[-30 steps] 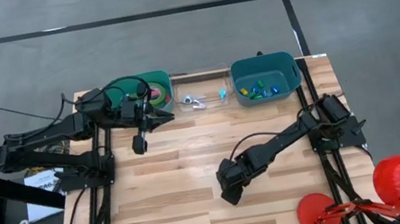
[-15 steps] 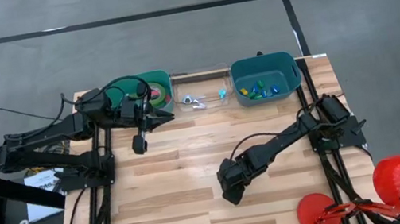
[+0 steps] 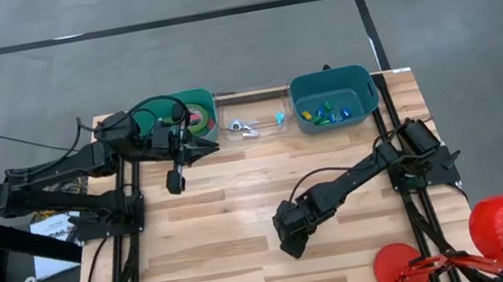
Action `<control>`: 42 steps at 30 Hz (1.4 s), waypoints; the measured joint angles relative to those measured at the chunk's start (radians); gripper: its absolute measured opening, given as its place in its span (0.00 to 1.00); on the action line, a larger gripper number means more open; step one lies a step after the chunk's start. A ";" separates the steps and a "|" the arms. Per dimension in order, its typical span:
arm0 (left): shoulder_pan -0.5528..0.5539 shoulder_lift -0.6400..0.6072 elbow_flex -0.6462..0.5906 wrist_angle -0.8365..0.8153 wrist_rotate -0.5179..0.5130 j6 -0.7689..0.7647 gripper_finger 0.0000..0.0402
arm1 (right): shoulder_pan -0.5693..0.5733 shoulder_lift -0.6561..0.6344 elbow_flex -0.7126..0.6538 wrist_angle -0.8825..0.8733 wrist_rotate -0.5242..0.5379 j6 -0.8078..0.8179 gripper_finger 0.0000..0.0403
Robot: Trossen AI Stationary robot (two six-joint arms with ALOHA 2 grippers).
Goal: Pick and place Stapler, Stapler remover, tape
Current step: Put the black staple remover into the transparent bin
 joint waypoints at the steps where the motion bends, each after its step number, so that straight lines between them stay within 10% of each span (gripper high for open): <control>1: 0.000 0.000 0.000 0.000 0.000 0.000 0.05 | 0.000 0.000 0.000 0.000 -0.001 0.000 0.26; 42: 0.000 0.000 0.000 0.000 0.000 0.000 0.05 | 0.000 0.000 0.000 0.003 -0.026 -0.020 0.00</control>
